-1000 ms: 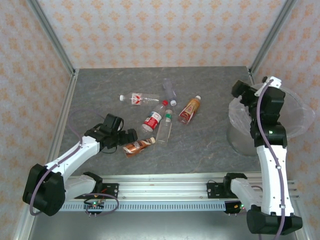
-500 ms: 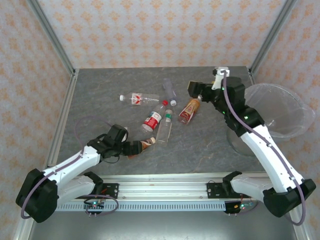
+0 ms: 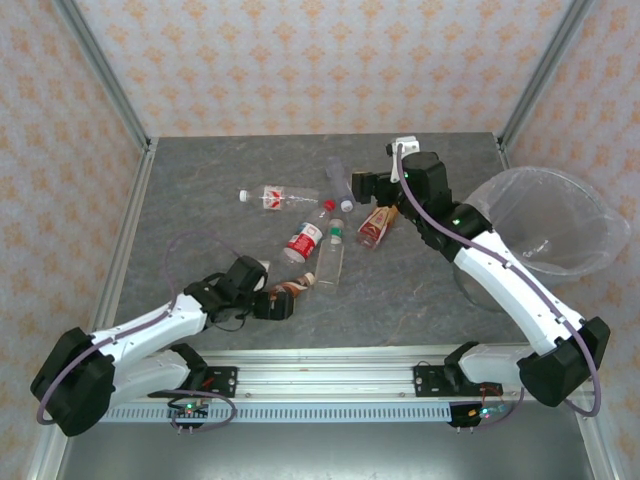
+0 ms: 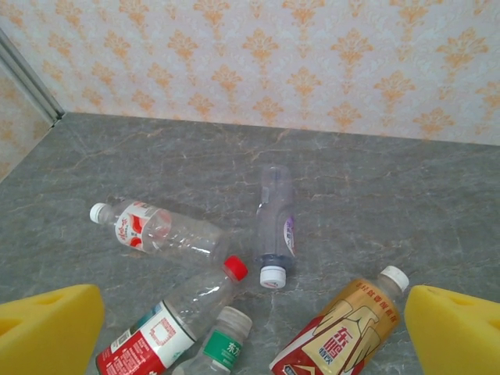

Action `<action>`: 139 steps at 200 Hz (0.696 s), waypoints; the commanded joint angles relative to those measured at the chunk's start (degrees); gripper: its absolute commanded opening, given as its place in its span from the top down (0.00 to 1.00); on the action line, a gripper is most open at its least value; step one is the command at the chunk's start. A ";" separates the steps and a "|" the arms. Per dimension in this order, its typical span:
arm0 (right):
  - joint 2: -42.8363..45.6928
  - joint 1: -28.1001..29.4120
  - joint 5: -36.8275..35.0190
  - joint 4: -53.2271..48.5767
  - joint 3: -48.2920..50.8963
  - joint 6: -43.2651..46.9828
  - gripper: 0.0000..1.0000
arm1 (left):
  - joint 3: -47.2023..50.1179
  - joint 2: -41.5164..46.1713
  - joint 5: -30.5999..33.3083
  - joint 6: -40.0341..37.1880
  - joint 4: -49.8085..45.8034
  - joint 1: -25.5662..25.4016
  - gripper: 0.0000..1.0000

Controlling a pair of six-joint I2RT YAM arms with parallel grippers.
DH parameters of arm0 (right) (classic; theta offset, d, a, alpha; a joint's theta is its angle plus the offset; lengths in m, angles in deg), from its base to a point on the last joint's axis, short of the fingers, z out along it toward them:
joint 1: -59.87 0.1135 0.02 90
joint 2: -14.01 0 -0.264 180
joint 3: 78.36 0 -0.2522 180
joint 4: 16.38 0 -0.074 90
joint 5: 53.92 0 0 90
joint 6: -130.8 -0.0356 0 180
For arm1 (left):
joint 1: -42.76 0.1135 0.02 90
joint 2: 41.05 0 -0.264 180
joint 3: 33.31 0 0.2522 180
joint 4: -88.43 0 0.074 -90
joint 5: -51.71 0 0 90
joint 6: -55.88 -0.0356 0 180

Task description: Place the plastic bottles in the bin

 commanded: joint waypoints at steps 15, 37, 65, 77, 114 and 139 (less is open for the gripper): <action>1.41 0.18 -3.04 2.06 -0.49 1.55 0.01 | -1.90 -3.67 10.60 -2.36 -0.27 -7.78 0.00; 1.64 0.26 -3.65 2.01 -0.13 1.84 0.01 | -5.96 -9.43 18.31 -1.86 -3.46 -13.16 0.00; 1.99 0.27 -4.56 1.88 0.20 2.66 0.01 | -9.93 -16.90 21.64 -2.52 -5.11 -15.69 0.03; 2.23 0.21 -4.73 1.75 0.22 2.83 0.01 | -10.82 -18.14 22.01 -3.33 -4.90 -16.76 0.08; 2.77 0.20 -5.88 1.35 1.04 3.39 0.01 | -9.75 -16.03 20.11 -3.95 -3.64 -18.25 0.15; 2.78 0.25 -6.41 1.29 1.33 3.54 0.01 | -7.99 -13.16 21.02 -2.16 -5.92 -18.99 0.15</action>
